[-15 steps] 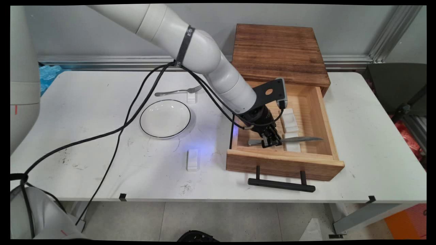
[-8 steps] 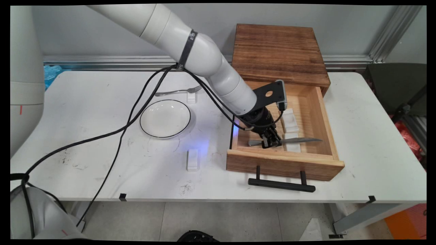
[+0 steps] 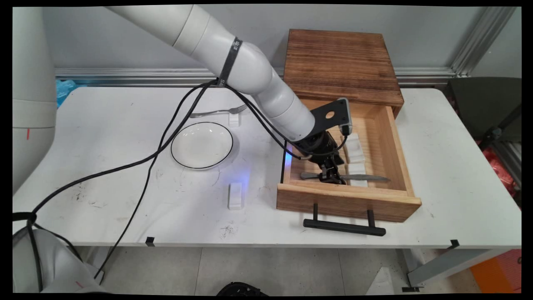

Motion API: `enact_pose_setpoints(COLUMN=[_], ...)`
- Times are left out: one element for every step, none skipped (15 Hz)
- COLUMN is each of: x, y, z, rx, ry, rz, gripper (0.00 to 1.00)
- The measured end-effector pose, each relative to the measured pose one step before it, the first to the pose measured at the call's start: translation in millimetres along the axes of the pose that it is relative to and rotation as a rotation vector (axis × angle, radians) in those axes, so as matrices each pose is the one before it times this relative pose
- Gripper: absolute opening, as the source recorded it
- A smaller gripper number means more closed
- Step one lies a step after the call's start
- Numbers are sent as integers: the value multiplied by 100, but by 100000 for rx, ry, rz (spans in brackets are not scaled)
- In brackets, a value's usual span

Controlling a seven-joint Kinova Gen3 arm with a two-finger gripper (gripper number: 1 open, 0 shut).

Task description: Place the picked object into the drawer

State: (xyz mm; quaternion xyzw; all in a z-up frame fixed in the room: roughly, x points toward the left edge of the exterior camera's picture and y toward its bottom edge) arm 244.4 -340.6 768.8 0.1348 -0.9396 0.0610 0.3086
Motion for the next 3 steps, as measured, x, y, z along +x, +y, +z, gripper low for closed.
enact_pose_setpoints(x=[65,90,117], y=[-89,-123,-137], z=[-69,-134,-163], rx=[243,350,395], ry=[265,330,315], rz=[-154,-108,-72], gripper=[100,100,100])
